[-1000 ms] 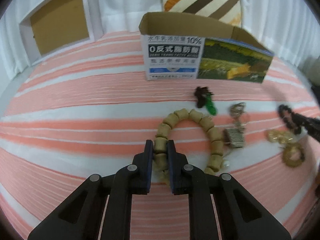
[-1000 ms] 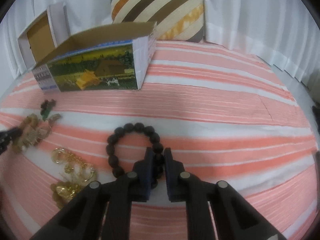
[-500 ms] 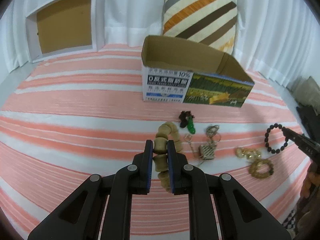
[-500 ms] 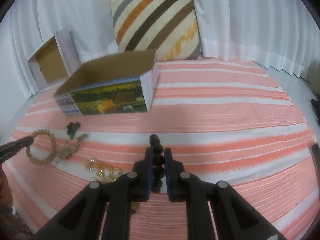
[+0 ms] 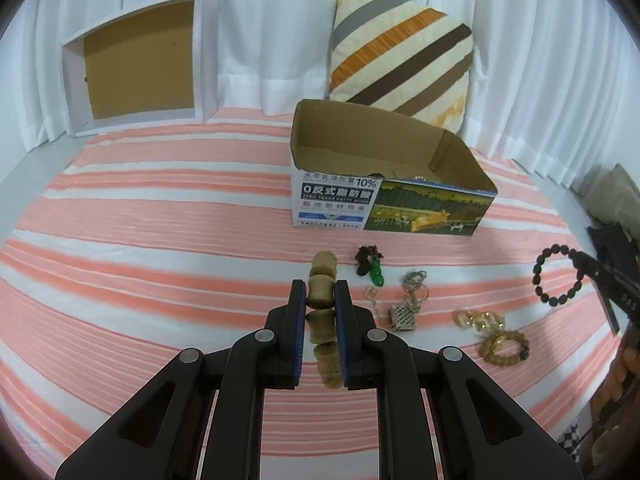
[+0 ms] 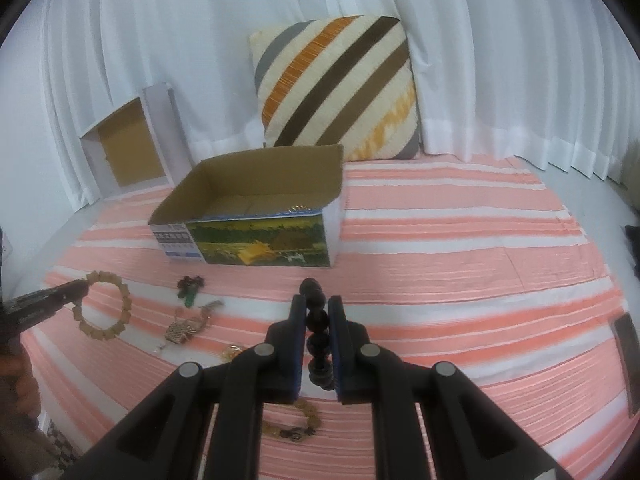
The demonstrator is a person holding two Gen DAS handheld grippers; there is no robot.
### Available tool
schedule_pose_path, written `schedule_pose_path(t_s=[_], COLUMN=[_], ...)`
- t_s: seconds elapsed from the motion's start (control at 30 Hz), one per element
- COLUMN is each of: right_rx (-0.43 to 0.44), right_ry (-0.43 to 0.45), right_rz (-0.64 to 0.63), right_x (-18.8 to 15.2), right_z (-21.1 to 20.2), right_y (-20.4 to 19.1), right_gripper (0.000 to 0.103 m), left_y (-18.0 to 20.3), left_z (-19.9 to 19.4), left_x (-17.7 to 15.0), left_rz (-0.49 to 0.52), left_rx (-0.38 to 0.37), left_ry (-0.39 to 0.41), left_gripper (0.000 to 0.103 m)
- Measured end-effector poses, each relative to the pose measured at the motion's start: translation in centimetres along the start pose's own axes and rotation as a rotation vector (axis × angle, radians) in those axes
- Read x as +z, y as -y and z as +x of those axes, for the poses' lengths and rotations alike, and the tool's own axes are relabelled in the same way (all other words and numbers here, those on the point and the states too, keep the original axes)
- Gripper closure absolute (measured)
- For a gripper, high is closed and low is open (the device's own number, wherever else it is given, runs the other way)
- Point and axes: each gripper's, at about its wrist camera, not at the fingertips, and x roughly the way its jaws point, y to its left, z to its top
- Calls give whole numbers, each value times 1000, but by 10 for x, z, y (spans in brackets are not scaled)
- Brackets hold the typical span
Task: Organize jewelry
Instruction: 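Grasp the wooden bead bracelet with the left tool while the right tool grasps the dark bead bracelet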
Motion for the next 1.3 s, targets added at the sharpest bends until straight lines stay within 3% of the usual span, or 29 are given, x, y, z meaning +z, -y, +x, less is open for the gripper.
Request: schedule_pose_path(t_s=[0.63, 1.3], right_rx=[8, 60], right_ry=[-37, -27], right_rz=[16, 10], right_x=[-14, -11], right_z=[-2, -27], right_y=[-1, -15], right_gripper=[92, 92], left_y=[-4, 0], left_z=[1, -21], left_x=[-8, -19], left_rz=[-3, 8], left_rx=[29, -27], left_ry=[-13, -33], left_gripper=[91, 91])
